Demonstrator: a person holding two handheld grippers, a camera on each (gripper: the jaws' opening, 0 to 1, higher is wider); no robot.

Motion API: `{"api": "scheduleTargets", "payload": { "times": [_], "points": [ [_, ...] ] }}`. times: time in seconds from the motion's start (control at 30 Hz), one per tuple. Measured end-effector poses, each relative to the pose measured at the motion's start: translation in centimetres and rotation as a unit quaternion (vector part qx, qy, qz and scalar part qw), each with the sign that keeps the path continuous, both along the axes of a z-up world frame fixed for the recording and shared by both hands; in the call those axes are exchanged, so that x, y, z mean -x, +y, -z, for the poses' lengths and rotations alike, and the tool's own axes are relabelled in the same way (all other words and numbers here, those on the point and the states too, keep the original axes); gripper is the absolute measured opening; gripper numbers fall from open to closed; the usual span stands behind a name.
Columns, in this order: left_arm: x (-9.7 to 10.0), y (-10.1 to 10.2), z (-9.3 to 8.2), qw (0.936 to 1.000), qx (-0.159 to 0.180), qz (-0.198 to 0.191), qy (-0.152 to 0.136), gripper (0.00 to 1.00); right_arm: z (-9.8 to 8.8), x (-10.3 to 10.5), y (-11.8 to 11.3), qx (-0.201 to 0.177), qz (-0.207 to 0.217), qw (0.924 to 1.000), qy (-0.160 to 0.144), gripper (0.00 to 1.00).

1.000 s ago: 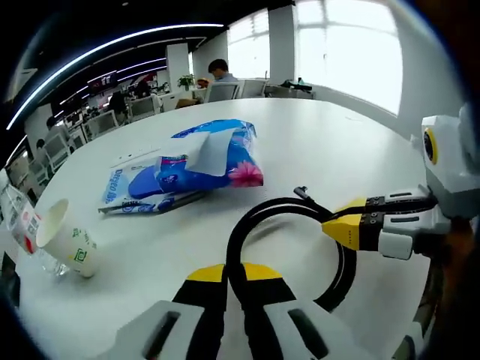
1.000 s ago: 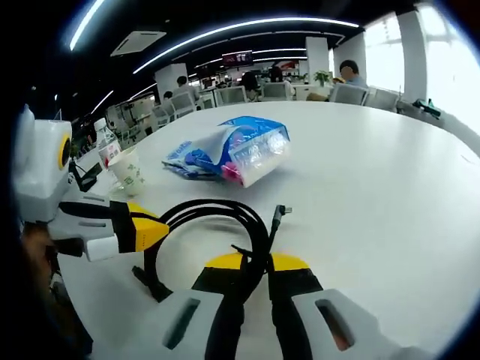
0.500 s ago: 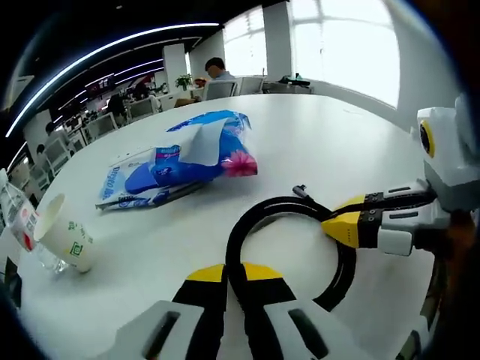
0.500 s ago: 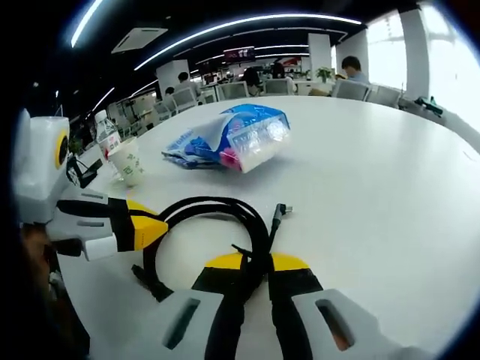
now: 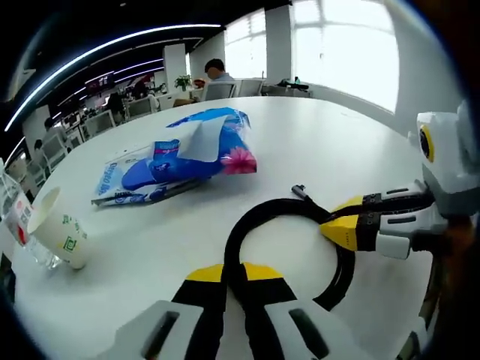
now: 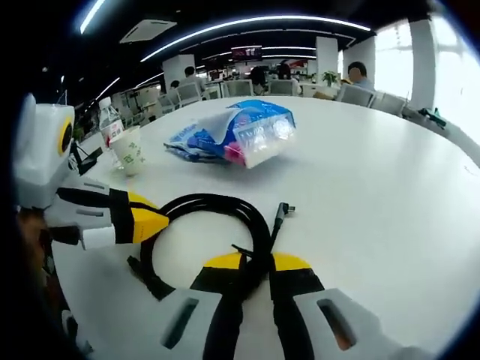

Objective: Arrange the tabletop items into an orderly group along one side of the table until the central work area is clear of visible clutter.

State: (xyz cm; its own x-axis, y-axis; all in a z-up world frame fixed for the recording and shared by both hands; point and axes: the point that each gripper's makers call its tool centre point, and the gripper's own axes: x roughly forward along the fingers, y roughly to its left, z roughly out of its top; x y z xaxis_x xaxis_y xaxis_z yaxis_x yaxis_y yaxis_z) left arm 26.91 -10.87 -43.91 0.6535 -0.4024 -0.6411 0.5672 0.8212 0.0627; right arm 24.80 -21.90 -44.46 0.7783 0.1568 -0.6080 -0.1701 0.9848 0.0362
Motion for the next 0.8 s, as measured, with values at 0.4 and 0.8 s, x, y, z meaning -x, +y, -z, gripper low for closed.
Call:
{"api": "scheduleTargets", "payload": {
  "times": [0.4, 0.8],
  "points": [
    [-0.4, -0.4, -1.4, 0.9985, 0.010, 0.038, -0.038, 0.15, -0.6, 0.3, 0.3, 0.040, -0.042, 0.9977, -0.034, 0.27],
    [-2.6, 1.4, -5.4, 0.9911, 0.058, -0.002, -0.120, 0.48, -3.8, -0.6, 0.6, -0.018, -0.064, 0.9925, -0.102, 0.40]
  ]
}}
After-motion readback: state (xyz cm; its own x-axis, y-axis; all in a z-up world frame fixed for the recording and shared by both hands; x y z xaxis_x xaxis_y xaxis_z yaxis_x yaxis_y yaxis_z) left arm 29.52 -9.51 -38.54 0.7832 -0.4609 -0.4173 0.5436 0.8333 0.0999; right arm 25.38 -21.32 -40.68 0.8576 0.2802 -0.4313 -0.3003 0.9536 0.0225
